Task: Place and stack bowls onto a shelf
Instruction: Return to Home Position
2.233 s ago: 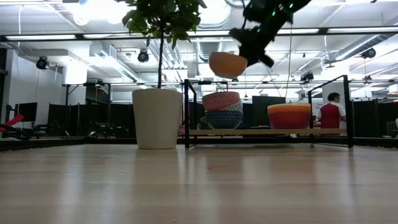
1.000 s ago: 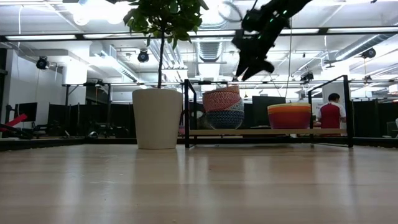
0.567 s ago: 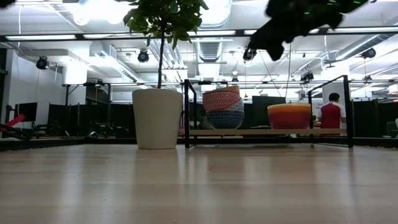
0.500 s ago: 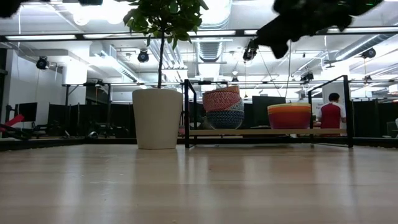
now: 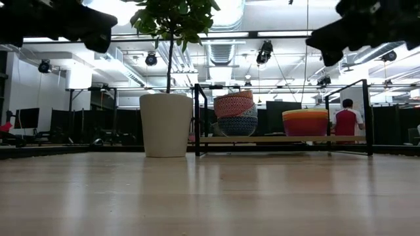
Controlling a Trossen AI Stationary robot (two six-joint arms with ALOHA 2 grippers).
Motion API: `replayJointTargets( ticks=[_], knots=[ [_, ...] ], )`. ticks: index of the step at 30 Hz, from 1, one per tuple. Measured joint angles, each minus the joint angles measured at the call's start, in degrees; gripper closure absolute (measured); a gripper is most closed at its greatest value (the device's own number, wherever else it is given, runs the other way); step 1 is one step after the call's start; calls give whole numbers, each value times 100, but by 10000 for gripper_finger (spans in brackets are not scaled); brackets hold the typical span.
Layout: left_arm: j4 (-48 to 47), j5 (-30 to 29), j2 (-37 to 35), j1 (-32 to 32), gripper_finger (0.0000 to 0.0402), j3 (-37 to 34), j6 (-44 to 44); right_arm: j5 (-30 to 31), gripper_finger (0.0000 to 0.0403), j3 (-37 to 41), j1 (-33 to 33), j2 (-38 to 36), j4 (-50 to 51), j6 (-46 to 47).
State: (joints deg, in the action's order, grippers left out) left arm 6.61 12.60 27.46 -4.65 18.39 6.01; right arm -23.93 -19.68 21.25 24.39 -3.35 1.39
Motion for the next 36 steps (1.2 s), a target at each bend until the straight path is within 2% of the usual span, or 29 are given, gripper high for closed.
replayJointTargets(
  ticks=[5, 11, 15, 24, 32, 36],
  knots=[
    [-390, 3, -358, 3, 401, -50, -214, -9, 309, 330, 0, -676, 322, -399],
    [-202, -28, -1002, 3, 401, -319, -567, -23, 327, 845, 0, -1316, 389, -998],
    [-160, -419, -1537, 3, 401, -554, -676, -64, 337, 1122, -4, -1702, 360, -1109],
    [-307, -450, -2741, 3, 401, -1124, -657, -214, 340, 1526, -4, -2435, 520, -1061],
    [445, -516, -2652, -6, 401, -1593, -720, -153, 339, 1846, -2, -2423, 36, -1291],
    [393, -715, -2713, -6, 401, -1779, -569, -125, 340, 1894, -2, -2361, -59, -1613]
  ],
)
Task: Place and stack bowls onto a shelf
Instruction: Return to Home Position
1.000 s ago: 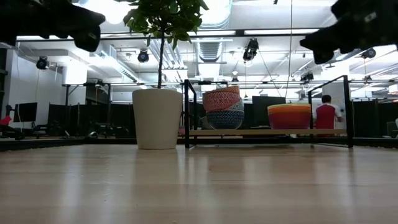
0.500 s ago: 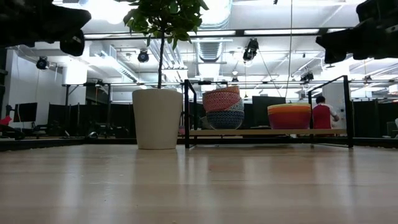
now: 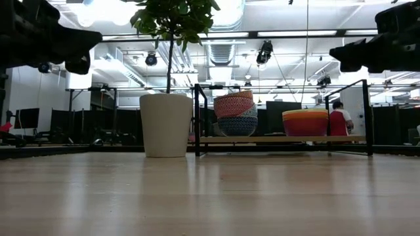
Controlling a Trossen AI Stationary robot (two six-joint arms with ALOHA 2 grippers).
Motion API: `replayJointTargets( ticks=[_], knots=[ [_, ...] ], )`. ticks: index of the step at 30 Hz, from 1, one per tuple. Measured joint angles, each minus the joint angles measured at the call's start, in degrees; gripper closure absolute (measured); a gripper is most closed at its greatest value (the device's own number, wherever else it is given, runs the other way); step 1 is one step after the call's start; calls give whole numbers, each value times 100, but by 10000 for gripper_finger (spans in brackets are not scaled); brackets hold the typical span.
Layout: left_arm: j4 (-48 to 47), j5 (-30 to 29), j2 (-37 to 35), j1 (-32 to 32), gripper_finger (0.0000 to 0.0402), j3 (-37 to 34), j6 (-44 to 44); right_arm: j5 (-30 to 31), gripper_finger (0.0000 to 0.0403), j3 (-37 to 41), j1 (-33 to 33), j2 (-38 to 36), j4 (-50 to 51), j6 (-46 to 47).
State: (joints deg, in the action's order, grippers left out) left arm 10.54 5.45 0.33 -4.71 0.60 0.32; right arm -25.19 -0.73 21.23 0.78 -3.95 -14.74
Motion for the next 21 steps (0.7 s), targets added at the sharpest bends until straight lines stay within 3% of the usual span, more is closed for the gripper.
replayJointTargets(
  ticks=[7, 13, 21],
  knots=[
    [-93, -179, 32, -3, 401, 0, -297, -11, 339, 2, 0, 210, 17, -183],
    [-206, -186, 148, 2, 401, 0, -788, -16, 339, 3, 0, 468, 15, 685],
    [-201, -186, 289, 0, 401, 2, -812, -22, 339, 4, 0, 618, 17, 1582]
  ],
)
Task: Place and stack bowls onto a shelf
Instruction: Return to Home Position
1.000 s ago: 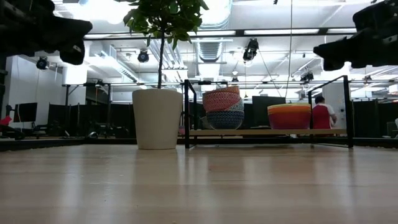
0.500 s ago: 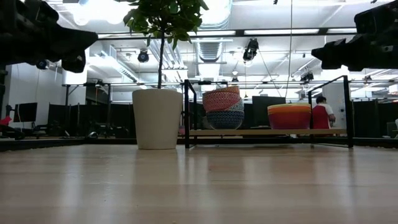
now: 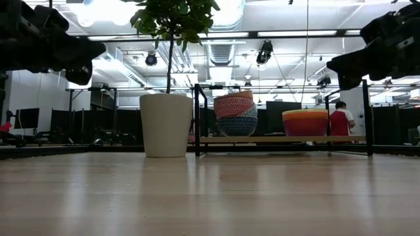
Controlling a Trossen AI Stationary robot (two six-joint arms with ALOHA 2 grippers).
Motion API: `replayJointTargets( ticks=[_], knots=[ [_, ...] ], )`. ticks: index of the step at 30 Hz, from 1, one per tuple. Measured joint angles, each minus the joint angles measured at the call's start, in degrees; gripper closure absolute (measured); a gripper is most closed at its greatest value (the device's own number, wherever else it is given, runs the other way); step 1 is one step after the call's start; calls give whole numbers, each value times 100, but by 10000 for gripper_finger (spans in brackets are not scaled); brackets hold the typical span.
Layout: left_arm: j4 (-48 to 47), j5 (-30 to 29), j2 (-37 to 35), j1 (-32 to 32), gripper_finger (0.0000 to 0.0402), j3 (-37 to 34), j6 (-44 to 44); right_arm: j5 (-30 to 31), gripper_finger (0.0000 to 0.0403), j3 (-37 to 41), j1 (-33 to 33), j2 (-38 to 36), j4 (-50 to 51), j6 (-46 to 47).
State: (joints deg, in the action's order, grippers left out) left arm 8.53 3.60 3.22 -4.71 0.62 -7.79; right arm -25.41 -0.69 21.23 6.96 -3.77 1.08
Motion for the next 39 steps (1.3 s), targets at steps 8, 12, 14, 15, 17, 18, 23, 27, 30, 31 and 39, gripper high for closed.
replayJointTargets(
  ticks=[8, 12, 14, 15, 17, 18, 23, 27, 30, 31, 39],
  knots=[
    [4, 1, 87, 0, 401, 0, -2, 0, 339, 0, 0, 24, 0, 41],
    [4, 0, 127, 0, 401, 0, -2, 0, 339, 0, 0, 28, 0, 42],
    [0, 0, 142, 0, 401, 0, -2, 0, 339, 0, 0, 28, 0, 40],
    [2, 0, 153, 0, 401, 0, -2, 0, 339, 0, 0, 29, 0, 42],
    [0, 1, 174, 0, 401, 0, -2, 0, 339, 0, 0, 28, 0, 42],
    [1, 0, 184, 0, 401, 0, -2, 0, 339, 0, 0, 30, 0, 42],
    [1, 0, 218, 0, 401, 0, -2, 0, 339, 2, 0, 29, 0, 42],
    [5, 1, 248, 0, 401, 0, -2, 0, 339, 2, 0, 28, 0, 42],
    [2, 1, 262, 0, 401, 0, -2, 1, 339, 2, 0, 28, 0, 42],
    [3, 0, 264, 0, 401, 0, -2, 0, 339, 2, 1, 28, 0, 42],
    [2, 0, 269, 0, 401, 0, -2, 0, 339, 2, 0, 31, 1, 42]
  ],
)
